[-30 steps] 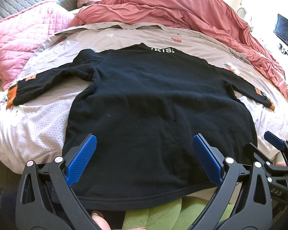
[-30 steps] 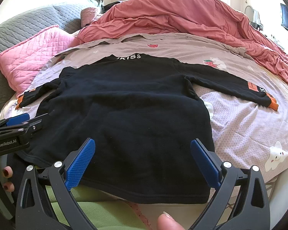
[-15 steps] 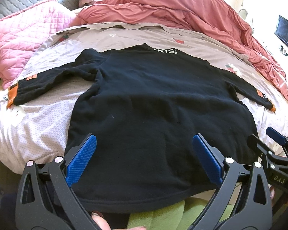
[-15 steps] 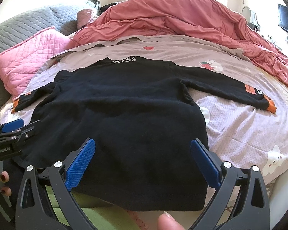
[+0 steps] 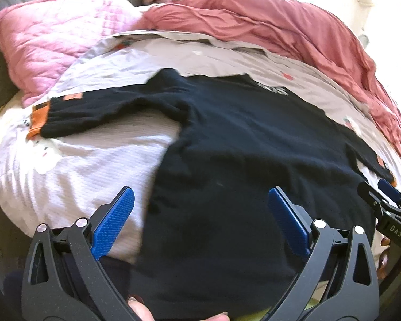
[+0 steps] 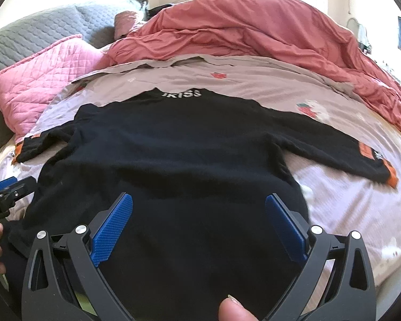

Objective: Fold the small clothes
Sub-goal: 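Grasp the orange cuff of a sleeve with the left tool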

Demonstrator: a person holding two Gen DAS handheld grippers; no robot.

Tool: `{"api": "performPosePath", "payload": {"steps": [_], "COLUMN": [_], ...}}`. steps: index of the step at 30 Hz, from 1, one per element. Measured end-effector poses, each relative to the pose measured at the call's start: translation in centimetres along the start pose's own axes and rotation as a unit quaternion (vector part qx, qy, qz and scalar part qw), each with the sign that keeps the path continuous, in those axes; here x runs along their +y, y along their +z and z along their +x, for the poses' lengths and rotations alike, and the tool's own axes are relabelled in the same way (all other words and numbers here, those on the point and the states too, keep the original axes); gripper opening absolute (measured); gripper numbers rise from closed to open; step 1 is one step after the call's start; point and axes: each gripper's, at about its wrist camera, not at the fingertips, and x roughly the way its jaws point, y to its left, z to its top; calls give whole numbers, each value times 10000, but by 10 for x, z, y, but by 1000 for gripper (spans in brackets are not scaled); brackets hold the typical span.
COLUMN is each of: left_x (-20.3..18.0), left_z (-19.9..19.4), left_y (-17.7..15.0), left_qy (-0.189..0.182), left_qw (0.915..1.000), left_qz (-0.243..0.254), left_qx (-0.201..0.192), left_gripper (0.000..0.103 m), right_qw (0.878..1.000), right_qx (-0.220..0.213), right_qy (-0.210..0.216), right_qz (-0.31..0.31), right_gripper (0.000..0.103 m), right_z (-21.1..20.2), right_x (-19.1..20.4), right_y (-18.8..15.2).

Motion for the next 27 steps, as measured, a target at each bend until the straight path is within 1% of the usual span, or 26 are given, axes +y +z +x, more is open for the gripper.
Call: {"api": "performPosePath", "payload": {"steps": [3, 5, 8, 11, 13, 16, 17, 19, 21, 23, 24, 25, 26, 27], "left_x": [20, 37, 70, 105, 130, 169, 187, 210, 237, 253, 260, 262, 264, 262], "left_z": [1, 2, 1, 1, 1, 3, 5, 9, 15, 23, 28, 30, 33, 34], "left_y": [7, 13, 21, 29, 35, 45, 50, 56, 63, 69, 72, 74, 76, 78], "left_qy": [185, 310, 490, 717, 924, 1244, 1310, 1380, 1518, 1452, 1364, 1363, 1373, 1342], "left_qw": [9996, 9987, 9960, 9914, 9870, 9782, 9736, 9669, 9584, 9548, 9541, 9535, 9535, 9556], "left_qz": [-212, -384, -725, -1071, -1298, -1652, -1861, -2143, -2415, -2595, -2664, -2686, -2680, -2622], "left_qx": [-70, -116, -187, -219, -202, -188, -187, -142, -89, 11, 65, 96, 109, 83], "left_gripper": [94, 94, 94, 94, 94, 94, 94, 94, 94, 94, 93, 90, 82, 73], "right_qw": [9998, 9995, 9988, 9976, 9966, 9949, 9943, 9939, 9945, 9951, 9953, 9955, 9956, 9957], "right_qx": [-76, -53, -105, -169, -137, -103, -87, 18, 66, 95, 95, 99, 104, 105], "right_qy": [101, 248, 341, 377, 422, 411, 420, 480, 472, 447, 440, 437, 417, 394], "right_qz": [-184, -202, -326, -551, -697, -914, -979, -995, -932, -876, -853, -836, -832, -831], "right_gripper": [99, 99, 99, 99, 99, 99, 99, 99, 99, 99, 99, 99, 99, 99], "right_z": [14, 24, 40, 54, 65, 82, 89, 101, 110, 118, 118, 121, 122, 123], "right_x": [14, 21, 36, 52, 62, 75, 79, 86, 89, 91, 91, 91, 92, 93], "right_y": [16, 26, 43, 57, 64, 72, 76, 82, 86, 91, 90, 92, 92, 93]}}
